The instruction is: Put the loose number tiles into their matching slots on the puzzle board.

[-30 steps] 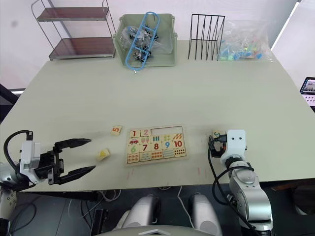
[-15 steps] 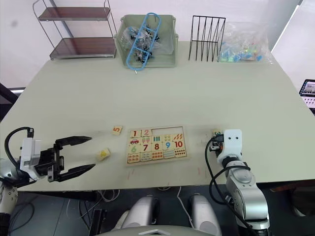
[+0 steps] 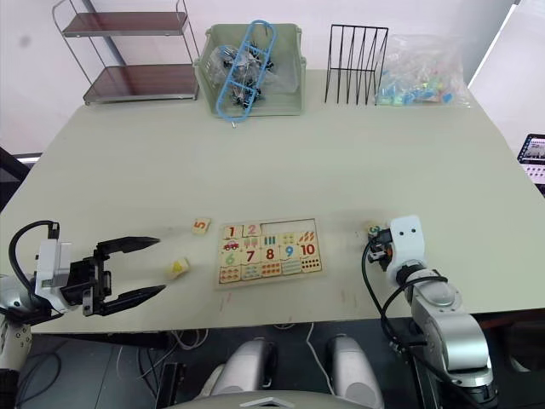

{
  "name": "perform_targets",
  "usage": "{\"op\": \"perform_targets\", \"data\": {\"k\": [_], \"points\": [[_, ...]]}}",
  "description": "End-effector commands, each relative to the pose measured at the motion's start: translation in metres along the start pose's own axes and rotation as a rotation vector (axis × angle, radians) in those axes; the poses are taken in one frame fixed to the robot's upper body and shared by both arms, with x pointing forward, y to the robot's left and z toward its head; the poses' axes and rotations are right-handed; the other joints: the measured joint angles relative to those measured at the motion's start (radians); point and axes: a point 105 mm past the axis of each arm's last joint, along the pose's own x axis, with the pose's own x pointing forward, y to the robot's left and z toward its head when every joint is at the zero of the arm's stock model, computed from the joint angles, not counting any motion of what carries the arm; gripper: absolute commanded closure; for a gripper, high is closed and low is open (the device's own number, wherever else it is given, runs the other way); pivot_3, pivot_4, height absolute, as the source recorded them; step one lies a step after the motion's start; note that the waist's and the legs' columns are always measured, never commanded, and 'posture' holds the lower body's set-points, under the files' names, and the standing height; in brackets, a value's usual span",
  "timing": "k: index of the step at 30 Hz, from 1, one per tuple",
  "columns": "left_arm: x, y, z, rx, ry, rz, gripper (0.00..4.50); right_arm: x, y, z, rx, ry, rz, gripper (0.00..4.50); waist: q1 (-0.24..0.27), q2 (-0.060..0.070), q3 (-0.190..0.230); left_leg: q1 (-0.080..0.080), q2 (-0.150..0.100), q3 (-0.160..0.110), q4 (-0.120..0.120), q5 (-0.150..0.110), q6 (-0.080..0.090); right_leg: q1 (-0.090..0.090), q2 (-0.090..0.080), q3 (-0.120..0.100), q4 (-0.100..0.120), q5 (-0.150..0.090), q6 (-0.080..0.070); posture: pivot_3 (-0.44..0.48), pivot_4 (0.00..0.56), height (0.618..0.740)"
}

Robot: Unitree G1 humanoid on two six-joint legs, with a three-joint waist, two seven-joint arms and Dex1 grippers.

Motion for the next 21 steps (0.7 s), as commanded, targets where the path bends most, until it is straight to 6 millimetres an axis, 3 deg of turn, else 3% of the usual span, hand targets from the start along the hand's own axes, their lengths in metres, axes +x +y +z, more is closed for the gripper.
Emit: {"op": "perform_targets", "data": {"k": [1,10,21], "points": [[0.000,-0.005,0.009,0.013,-0.044,-0.035,0.00,-0.004,0.010,0.024,-0.048,-0.059,0.128,3.65,0.000,0.001,0.000,0.000,0.000,0.000,0.000,0.000,0.000,0.000,0.000,0.000,0.000,0.000,0.000,0.000,0.150,0.739],[-0.001,-0.010,0.017,-0.009,-0.093,-0.072,0.00,-0.003,0.014,0.032,-0.146,-0.020,0.282,3.65,0.003,0.001,0.001,-0.002,0.000,0.000,0.000,0.000,0.000,-0.001,-0.001,-0.001,-0.001,0.000,0.000,0.000,0.150,0.739],[-0.001,-0.002,0.024,-0.026,-0.128,0.006,0.00,0.002,0.040,0.067,-0.338,0.052,0.502,3.65,0.002,0.003,0.003,-0.003,0.000,-0.001,0.000,0.000,0.000,-0.002,0.000,-0.002,-0.001,0.000,0.000,0.000,0.150,0.739]]}}
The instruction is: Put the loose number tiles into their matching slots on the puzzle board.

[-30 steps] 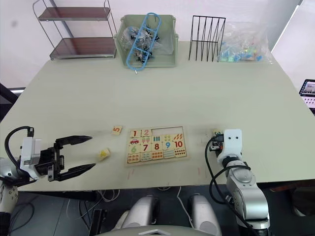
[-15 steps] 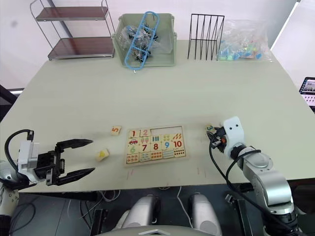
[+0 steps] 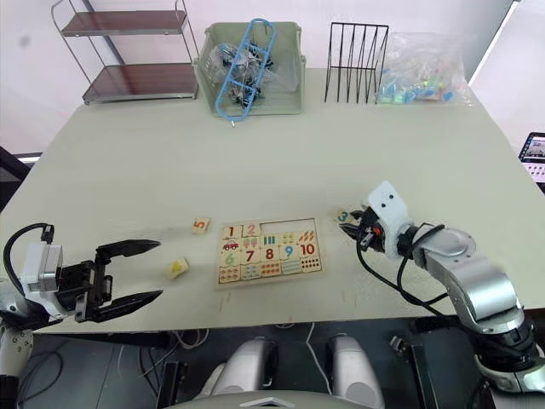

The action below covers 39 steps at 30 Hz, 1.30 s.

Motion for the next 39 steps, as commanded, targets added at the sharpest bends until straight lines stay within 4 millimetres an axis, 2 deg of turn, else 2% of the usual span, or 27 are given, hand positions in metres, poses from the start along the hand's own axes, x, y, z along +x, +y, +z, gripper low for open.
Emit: {"op": "perform_targets", "data": {"k": [1,7,16,27,39], "points": [[-0.002,0.004,0.011,0.035,-0.022,0.032,0.00,0.002,0.007,0.017,-0.048,0.008,0.072,3.65,0.000,0.000,0.000,0.000,0.000,0.000,0.000,0.000,0.000,0.000,0.000,0.000,0.000,0.000,0.000,0.000,0.150,0.739],[-0.001,0.003,0.011,0.015,-0.022,0.084,0.00,0.015,0.012,0.046,-0.124,0.035,0.203,3.65,0.000,0.001,0.001,-0.003,0.000,-0.001,0.000,0.000,0.000,-0.002,0.000,-0.001,0.000,0.002,0.003,0.000,0.150,0.739],[-0.004,-0.009,0.014,0.011,-0.007,0.186,0.00,0.044,0.023,0.071,-0.253,0.137,0.355,3.65,-0.009,0.004,0.003,-0.004,0.000,-0.006,0.000,0.000,0.000,-0.003,-0.001,-0.002,0.000,0.003,0.003,0.000,0.150,0.739],[-0.012,-0.014,0.012,0.006,0.016,0.277,0.00,0.077,0.034,0.092,-0.335,0.214,0.421,3.65,-0.022,0.006,0.005,-0.005,-0.001,-0.012,0.000,0.000,0.000,-0.003,-0.002,-0.006,0.000,0.003,0.002,0.000,0.150,0.739],[-0.014,-0.008,0.011,0.013,0.030,0.276,0.00,0.101,0.047,0.094,-0.398,0.292,0.478,3.65,-0.023,0.007,0.005,-0.006,-0.002,-0.013,0.000,0.000,0.000,-0.003,-0.002,-0.007,0.000,0.003,0.002,0.000,0.150,0.739]]}}
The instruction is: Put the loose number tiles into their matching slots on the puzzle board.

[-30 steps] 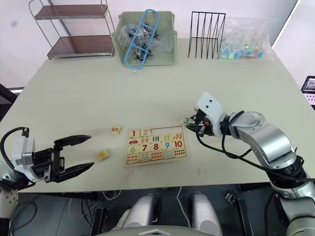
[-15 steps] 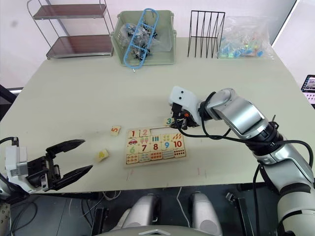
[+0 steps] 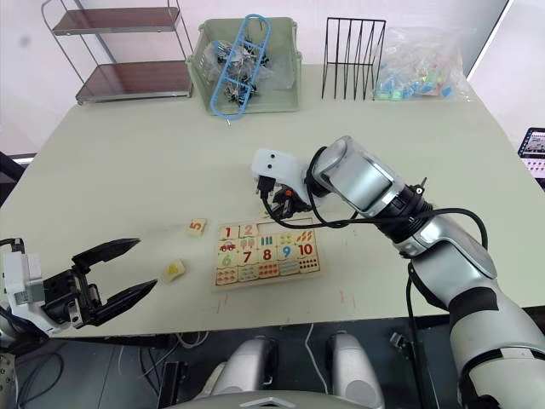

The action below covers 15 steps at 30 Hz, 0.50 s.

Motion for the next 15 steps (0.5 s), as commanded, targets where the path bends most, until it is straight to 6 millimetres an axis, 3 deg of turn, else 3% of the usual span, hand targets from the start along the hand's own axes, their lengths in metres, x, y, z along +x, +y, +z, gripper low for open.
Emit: {"op": "perform_targets", "data": {"k": [1,15], "points": [[-0.003,0.003,0.006,0.034,0.011,0.003,0.00,-0.001,0.000,0.010,-0.050,0.001,0.009,3.65,0.000,0.000,0.000,0.000,0.000,0.000,0.000,0.000,0.000,0.000,0.000,0.000,0.000,0.000,0.000,0.000,0.150,0.739],[-0.002,0.007,0.005,0.038,0.019,-0.003,0.00,0.019,0.000,0.001,-0.076,0.072,0.039,3.65,-0.001,0.000,0.000,0.000,0.000,0.000,0.000,0.000,0.000,0.000,0.000,0.000,0.000,0.000,0.000,0.000,0.150,0.739]]}}
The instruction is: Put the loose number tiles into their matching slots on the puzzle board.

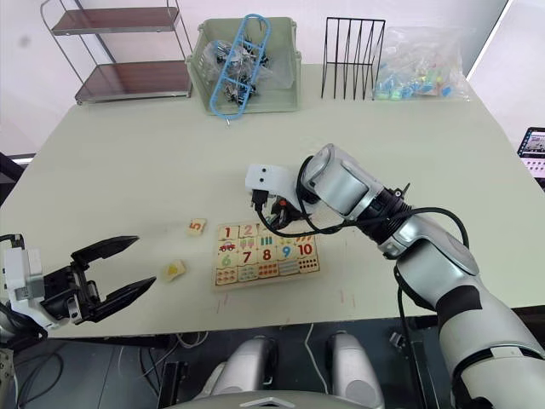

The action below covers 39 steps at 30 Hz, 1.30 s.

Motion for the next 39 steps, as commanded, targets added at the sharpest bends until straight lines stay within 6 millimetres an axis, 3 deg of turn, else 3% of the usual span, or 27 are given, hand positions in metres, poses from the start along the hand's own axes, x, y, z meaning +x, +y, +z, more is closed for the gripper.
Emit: {"op": "perform_targets", "data": {"k": [1,39], "points": [[-0.002,0.002,0.004,0.024,0.004,0.001,0.00,-0.003,-0.002,0.009,-0.051,-0.005,-0.015,3.65,0.000,0.000,0.000,0.000,0.000,0.000,0.000,0.000,0.000,0.000,0.000,0.000,0.000,0.000,0.000,0.000,0.150,0.739],[-0.009,0.003,-0.002,0.029,0.010,-0.011,0.00,0.013,0.001,0.003,-0.093,0.036,0.007,3.65,0.000,0.000,0.000,0.000,0.000,0.000,0.000,0.000,0.000,0.000,0.000,0.000,0.000,0.000,0.000,0.000,0.150,0.739]]}}
